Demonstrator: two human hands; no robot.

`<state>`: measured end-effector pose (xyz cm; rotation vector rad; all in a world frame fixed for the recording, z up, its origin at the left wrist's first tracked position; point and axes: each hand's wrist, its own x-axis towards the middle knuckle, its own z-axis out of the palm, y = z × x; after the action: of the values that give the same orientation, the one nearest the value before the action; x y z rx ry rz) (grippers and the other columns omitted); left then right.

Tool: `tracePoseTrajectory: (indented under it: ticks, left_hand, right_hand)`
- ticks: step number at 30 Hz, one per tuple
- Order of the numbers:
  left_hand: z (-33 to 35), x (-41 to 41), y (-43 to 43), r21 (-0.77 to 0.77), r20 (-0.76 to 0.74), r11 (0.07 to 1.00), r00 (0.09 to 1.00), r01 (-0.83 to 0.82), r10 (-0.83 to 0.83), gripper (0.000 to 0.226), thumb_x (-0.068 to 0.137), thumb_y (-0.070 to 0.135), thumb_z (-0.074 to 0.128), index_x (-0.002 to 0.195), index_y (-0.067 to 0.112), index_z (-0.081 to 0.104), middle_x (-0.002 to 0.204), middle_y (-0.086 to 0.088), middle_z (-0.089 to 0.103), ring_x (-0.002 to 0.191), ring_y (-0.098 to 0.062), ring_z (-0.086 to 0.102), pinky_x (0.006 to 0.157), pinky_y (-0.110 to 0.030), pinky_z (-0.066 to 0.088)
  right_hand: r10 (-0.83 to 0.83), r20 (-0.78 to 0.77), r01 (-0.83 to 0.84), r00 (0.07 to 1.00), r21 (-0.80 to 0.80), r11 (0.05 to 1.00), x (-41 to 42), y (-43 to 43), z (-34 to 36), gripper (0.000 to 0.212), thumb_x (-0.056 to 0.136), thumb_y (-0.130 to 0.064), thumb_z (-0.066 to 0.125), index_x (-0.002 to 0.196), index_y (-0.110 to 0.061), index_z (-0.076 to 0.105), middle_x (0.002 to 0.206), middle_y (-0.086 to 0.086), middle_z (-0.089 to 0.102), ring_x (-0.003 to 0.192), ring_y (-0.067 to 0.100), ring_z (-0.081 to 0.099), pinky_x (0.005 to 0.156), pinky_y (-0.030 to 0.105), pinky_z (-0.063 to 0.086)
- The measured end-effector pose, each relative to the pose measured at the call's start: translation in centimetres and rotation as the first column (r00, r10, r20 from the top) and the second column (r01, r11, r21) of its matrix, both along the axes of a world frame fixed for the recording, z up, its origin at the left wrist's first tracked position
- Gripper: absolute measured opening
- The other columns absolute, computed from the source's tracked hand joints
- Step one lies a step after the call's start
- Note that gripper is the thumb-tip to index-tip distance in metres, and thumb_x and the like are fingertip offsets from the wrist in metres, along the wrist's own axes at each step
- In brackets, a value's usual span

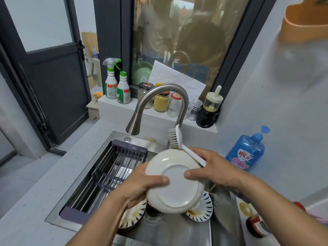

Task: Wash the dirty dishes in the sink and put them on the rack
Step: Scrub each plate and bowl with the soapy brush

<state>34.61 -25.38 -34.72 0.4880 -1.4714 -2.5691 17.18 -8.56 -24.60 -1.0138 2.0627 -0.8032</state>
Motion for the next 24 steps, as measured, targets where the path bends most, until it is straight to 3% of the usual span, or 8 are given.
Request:
tracePoseTrajectory:
  ticks: [3,6,8,11,13,15,19,24]
  left_hand:
    - [1.0,-1.1,0.5,-0.283,0.100,0.958,0.995,0.047,-0.019,0.049,0.073,-0.007,0.080,0.118,0.011,0.070,0.110,-0.013,0.076,0.105,-0.033,0.072,0.095,-0.050,0.058]
    - [0.2,-1.7,1.0,-0.395,0.160,0.917,0.979,-0.051,0.123,0.047,0.065,0.006,0.084,0.109,0.018,0.073,0.102,-0.004,0.078,0.099,-0.026,0.073,0.091,-0.048,0.060]
    - [-0.7,-1.8,1.0,-0.398,0.178,0.913,0.969,-0.091,0.174,0.049,0.062,0.009,0.083,0.109,0.019,0.072,0.102,-0.003,0.077,0.101,-0.026,0.072,0.087,-0.044,0.061]
    - [-1.4,-1.8,1.1,-0.370,0.163,0.918,0.963,-0.140,0.213,0.047,0.068,0.000,0.080,0.111,0.017,0.069,0.104,-0.005,0.076,0.104,-0.028,0.070,0.082,-0.036,0.060]
    - [-1.6,-1.7,1.3,-0.343,0.137,0.917,0.955,-0.203,0.263,0.046,0.068,-0.001,0.081,0.109,0.017,0.070,0.102,-0.005,0.077,0.102,-0.029,0.071,0.082,-0.037,0.061]
    - [-1.6,-1.3,1.3,-0.269,0.120,0.918,0.936,-0.291,0.331,0.053,0.059,0.006,0.084,0.109,0.016,0.070,0.100,-0.006,0.078,0.100,-0.030,0.072,0.084,-0.043,0.061]
    - [-1.5,-0.5,0.9,0.107,0.010,0.909,0.915,-0.403,0.404,0.063,0.062,0.003,0.078,0.124,0.006,0.063,0.114,-0.020,0.074,0.109,-0.038,0.070,0.091,-0.051,0.059]
    - [-1.6,-0.3,1.5,0.562,0.039,0.734,0.899,-0.381,0.436,0.055,0.079,-0.001,0.069,0.132,0.004,0.059,0.123,-0.023,0.070,0.117,-0.039,0.065,0.087,-0.055,0.059]
  right_hand:
    - [0.147,-0.340,-0.109,0.929,0.128,0.986,0.1,-0.7,0.9,0.066,0.083,-0.045,0.080,0.135,-0.066,0.045,0.112,-0.021,0.066,0.101,0.001,0.064,0.091,0.029,0.052]
    - [0.303,-0.665,-0.144,0.683,0.284,0.948,0.5,-1.3,2.5,0.049,0.098,-0.063,0.046,0.146,-0.058,0.037,0.113,-0.017,0.049,0.108,0.012,0.055,0.083,0.030,0.043]
    - [0.374,-0.735,-0.184,0.565,0.330,0.926,1.2,-1.3,3.3,0.045,0.103,-0.062,0.030,0.147,-0.055,0.037,0.115,-0.013,0.058,0.111,0.018,0.060,0.079,0.033,0.046]
    - [0.478,-0.762,-0.254,0.437,0.405,0.878,2.5,-1.2,3.2,0.039,0.105,-0.060,0.027,0.142,-0.052,0.035,0.122,-0.010,0.067,0.108,0.024,0.064,0.079,0.039,0.054]
    - [0.466,-0.747,-0.195,0.475,0.427,0.883,2.1,-1.2,3.3,0.039,0.104,-0.062,0.029,0.142,-0.057,0.035,0.121,-0.010,0.068,0.107,0.023,0.065,0.076,0.036,0.052]
    - [0.367,-0.697,-0.115,0.616,0.381,0.917,0.5,-1.0,4.1,0.038,0.104,-0.061,0.033,0.141,-0.062,0.041,0.105,-0.013,0.067,0.095,0.014,0.063,0.072,0.033,0.048]
    - [0.181,-0.503,-0.059,0.845,0.249,0.967,-2.1,0.9,3.7,0.032,0.105,-0.043,0.048,0.135,-0.052,0.058,0.085,-0.024,0.059,0.069,-0.008,0.053,0.063,0.010,0.039]
    - [0.113,-0.413,-0.053,0.904,0.154,0.987,-1.0,2.5,1.3,0.028,0.101,-0.047,0.053,0.123,-0.065,0.056,0.128,-0.024,0.065,0.112,-0.002,0.060,0.100,0.020,0.046]
